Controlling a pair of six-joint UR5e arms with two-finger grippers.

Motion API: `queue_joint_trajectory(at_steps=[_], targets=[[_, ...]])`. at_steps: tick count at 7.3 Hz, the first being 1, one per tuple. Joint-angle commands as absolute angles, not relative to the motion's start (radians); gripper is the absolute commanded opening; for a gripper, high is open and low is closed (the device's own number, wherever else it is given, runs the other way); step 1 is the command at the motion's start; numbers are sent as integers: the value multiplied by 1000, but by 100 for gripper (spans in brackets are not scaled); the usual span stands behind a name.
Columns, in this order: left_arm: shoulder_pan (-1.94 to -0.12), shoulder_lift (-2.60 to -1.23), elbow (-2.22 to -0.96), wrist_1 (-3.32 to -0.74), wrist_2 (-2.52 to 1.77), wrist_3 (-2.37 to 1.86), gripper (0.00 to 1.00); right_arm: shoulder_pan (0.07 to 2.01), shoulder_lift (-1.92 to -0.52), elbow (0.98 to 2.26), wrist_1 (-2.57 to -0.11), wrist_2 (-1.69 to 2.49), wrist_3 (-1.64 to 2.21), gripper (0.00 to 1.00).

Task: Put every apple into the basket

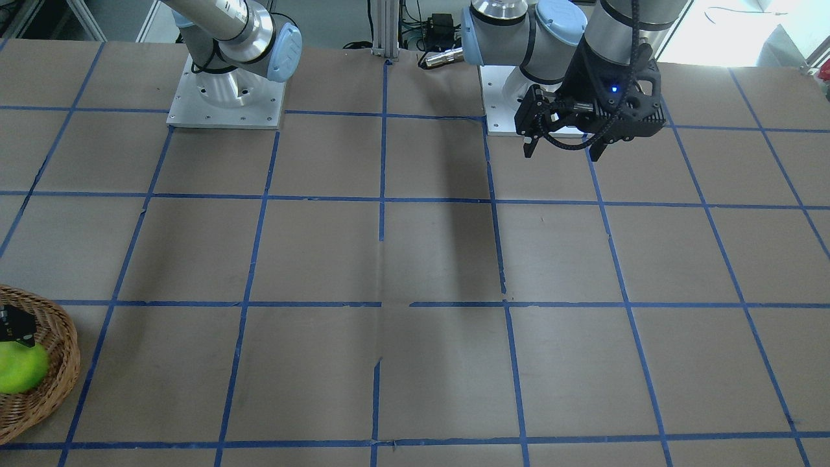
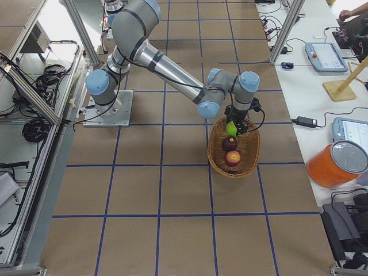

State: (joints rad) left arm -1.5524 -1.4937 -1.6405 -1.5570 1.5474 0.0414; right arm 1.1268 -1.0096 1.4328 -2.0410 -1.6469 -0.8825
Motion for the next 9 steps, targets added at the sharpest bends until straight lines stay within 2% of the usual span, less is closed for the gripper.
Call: queue_joint_trajectory(at_steps=[1,3,5,7,9], targets=[[-1552,-1494,-1638,-1557,1546,41,100,1135,-1040,1414,-2014,-1647,-842,100],[-1552,-1494,-1638,-1557,1546,41,100,1251,-1136,1343,-1776,-1638,-708,100],[-1551,-1494,-1638,-1557,1545,43,100,1519,-1277,1365,-1555,-1539,-370,100],[-1552,-1494,-1638,-1557,1545,43,100,1595,-1453,1483,-1516,-1508,-253,100],[-1552,-1494,-1635,-1557,1543,43,100,1565,-1547,1636,-1561,-1516,-277,100]])
